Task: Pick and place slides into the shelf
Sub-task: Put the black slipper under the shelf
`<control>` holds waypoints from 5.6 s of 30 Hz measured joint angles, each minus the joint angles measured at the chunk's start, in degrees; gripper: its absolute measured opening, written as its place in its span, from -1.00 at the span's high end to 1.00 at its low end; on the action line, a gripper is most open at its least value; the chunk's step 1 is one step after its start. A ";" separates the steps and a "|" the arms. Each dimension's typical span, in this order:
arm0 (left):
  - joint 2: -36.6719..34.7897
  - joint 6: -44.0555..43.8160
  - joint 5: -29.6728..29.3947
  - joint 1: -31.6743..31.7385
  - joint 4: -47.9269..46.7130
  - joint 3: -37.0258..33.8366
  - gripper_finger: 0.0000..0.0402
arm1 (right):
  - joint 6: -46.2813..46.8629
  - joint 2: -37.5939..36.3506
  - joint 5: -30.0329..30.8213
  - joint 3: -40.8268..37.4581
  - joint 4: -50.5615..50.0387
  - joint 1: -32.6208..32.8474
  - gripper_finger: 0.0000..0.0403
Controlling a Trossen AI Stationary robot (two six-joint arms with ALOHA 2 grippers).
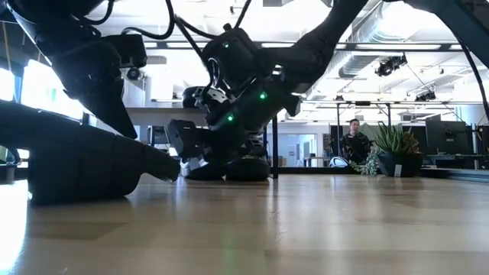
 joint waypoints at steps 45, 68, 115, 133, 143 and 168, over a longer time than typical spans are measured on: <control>7.46 -32.42 -4.93 -39.01 -30.57 38.18 1.00 | -6.56 -27.92 6.23 0.00 -45.54 28.91 1.00; 29.18 -16.45 8.69 -42.66 -45.98 46.21 0.94 | 16.30 -27.89 13.10 -0.01 -48.81 32.74 1.00; 42.01 -28.67 1.49 -42.66 -54.82 46.18 0.25 | 15.95 -27.85 12.17 -0.02 -48.70 32.54 1.00; 41.97 -35.08 -2.78 -42.60 -59.23 50.52 0.96 | 15.82 -27.85 13.17 -0.02 -48.65 32.54 1.00; 41.88 -35.93 -5.98 -42.64 -64.86 57.56 0.97 | 15.78 -27.85 13.40 -0.02 -48.75 32.52 1.00; 41.90 -21.55 -3.23 -41.83 -58.97 57.61 -0.45 | 13.63 -27.83 12.75 -0.04 -48.92 32.54 1.00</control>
